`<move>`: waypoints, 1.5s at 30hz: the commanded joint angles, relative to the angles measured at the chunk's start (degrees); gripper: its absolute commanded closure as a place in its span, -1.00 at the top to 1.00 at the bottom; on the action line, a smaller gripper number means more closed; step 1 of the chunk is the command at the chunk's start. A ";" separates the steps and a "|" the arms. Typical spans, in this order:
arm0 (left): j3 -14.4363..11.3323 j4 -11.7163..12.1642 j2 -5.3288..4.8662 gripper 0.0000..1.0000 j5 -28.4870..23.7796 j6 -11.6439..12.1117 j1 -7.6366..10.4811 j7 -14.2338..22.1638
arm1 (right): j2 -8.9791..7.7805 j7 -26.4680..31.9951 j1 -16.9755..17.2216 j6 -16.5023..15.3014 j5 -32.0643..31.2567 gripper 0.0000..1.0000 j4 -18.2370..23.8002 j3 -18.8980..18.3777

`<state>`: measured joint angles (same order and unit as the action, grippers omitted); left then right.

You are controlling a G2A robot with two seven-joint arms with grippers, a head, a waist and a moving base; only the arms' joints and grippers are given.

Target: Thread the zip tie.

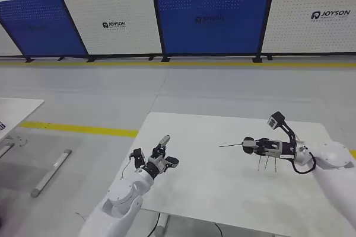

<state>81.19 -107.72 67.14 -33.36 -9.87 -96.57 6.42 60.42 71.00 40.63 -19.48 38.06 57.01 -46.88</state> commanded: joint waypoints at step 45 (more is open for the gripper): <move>-8.51 5.40 0.97 1.00 4.66 15.08 1.09 5.63 | 3.23 -1.80 14.36 0.00 -3.49 -1.00 5.51 -8.88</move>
<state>72.68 -102.32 68.11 -28.69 5.21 -95.49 12.06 63.62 69.10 55.05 -19.48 34.65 62.62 -55.79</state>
